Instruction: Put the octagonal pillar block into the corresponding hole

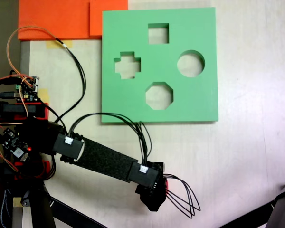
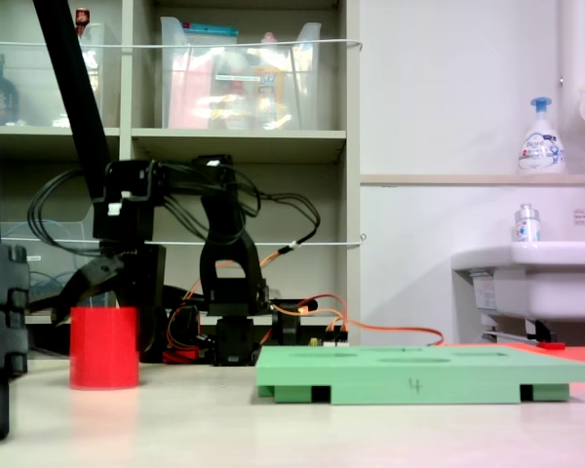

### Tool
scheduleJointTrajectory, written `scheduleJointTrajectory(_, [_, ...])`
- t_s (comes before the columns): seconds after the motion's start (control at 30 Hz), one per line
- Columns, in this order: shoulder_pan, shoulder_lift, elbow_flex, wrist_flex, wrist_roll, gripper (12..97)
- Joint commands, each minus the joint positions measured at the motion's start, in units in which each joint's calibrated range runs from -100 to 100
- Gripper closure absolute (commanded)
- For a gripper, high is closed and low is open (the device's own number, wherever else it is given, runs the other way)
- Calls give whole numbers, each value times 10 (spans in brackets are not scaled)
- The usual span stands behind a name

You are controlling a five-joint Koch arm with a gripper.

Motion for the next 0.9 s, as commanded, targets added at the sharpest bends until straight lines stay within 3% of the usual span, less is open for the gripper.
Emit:
scheduleJointTrajectory(0.0, [0,2,29,-39,0,544])
scheduleJointTrajectory(0.13, [-2,2,27,-64,11,619])
scheduleJointTrajectory(0.87, [12,-106,82,-131,53,660])
